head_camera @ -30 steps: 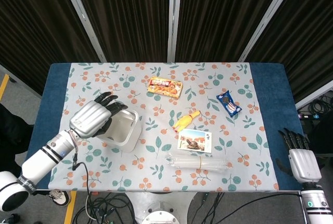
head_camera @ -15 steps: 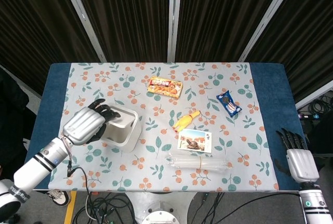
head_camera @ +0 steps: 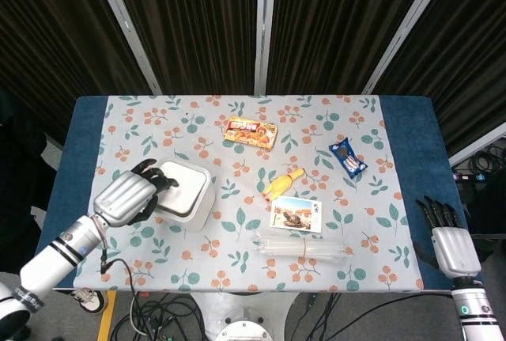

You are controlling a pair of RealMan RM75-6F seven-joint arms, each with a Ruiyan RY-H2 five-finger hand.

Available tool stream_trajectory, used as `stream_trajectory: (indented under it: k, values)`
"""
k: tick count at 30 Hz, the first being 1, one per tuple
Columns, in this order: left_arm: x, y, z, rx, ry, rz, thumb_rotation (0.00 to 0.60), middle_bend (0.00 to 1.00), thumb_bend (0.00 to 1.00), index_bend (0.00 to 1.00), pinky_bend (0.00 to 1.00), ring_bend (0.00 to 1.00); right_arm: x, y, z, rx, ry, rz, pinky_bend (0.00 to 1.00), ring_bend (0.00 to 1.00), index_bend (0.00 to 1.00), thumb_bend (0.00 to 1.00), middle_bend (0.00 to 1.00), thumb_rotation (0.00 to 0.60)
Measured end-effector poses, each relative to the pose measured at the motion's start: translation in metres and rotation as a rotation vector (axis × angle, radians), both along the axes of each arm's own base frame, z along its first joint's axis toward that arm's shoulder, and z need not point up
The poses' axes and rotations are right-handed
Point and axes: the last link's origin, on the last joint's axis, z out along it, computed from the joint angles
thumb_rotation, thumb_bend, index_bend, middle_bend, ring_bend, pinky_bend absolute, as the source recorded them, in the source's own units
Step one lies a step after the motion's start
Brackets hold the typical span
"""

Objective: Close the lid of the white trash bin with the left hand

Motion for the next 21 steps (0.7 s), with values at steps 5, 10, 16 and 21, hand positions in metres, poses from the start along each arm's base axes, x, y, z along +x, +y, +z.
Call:
stream_trajectory:
  k: [5, 10, 16, 21]
  values:
    - [-0.005, -0.001, -0.005, -0.012, 0.016, 0.009, 0.600, 0.32, 0.76, 0.25, 0.10, 0.21, 0.000, -0.001, 0.001, 0.000, 0.001, -0.001, 0.00, 0.00, 0.00, 0.26, 0.00, 0.600]
    - [-0.009, -0.003, -0.010, -0.024, 0.022, 0.020, 0.600, 0.32, 0.76, 0.25, 0.10, 0.21, -0.001, -0.001, 0.001, 0.000, 0.001, -0.003, 0.00, 0.00, 0.00, 0.26, 0.00, 0.600]
    - [-0.015, -0.004, -0.020, -0.045, 0.031, 0.038, 0.600, 0.32, 0.76, 0.25, 0.10, 0.21, -0.001, -0.002, 0.001, -0.003, 0.000, -0.002, 0.00, 0.00, 0.00, 0.26, 0.00, 0.600]
    - [-0.015, -0.003, -0.020, -0.026, 0.021, 0.033, 0.600, 0.32, 0.76, 0.25, 0.10, 0.21, -0.001, -0.002, 0.002, -0.010, -0.001, -0.001, 0.00, 0.00, 0.00, 0.26, 0.00, 0.600]
